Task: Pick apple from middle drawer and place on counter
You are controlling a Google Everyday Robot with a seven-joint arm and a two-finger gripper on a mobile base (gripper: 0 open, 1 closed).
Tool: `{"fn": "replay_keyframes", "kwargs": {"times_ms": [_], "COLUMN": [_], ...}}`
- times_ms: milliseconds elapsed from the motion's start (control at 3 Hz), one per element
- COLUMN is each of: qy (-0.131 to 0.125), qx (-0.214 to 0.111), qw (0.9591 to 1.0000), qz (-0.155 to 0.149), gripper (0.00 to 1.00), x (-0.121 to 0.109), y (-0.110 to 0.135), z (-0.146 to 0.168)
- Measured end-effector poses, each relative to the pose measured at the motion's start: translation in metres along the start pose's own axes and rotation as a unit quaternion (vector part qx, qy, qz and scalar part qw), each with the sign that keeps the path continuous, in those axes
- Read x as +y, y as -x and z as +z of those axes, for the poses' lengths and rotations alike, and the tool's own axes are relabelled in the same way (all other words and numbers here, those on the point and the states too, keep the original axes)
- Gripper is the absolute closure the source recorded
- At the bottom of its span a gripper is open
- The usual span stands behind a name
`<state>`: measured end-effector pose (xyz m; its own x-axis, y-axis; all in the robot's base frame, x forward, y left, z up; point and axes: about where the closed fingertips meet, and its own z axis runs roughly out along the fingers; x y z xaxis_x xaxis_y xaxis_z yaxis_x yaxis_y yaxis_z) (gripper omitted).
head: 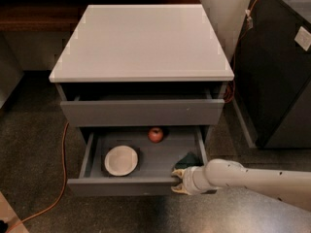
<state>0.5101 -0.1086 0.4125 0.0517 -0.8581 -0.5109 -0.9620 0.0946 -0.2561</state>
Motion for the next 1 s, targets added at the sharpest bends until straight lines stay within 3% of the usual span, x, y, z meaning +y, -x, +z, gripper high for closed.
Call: {"fn": "replay_keyframes", "kwargs": {"times_ms": [333, 667, 1000], "qy": [0.000, 0.004, 0.011], "qx": [0.000, -0.002, -0.006], "qw": [1.0000, 0.9997, 0.9994], "qz": [0.000, -0.025, -0.033], "gripper": [0.86, 0.63, 0.66], "x": [-0.001, -0.015, -0.020], "y": [0.001, 0.020, 0.027], "z": [-0.001, -0.002, 0.002]}}
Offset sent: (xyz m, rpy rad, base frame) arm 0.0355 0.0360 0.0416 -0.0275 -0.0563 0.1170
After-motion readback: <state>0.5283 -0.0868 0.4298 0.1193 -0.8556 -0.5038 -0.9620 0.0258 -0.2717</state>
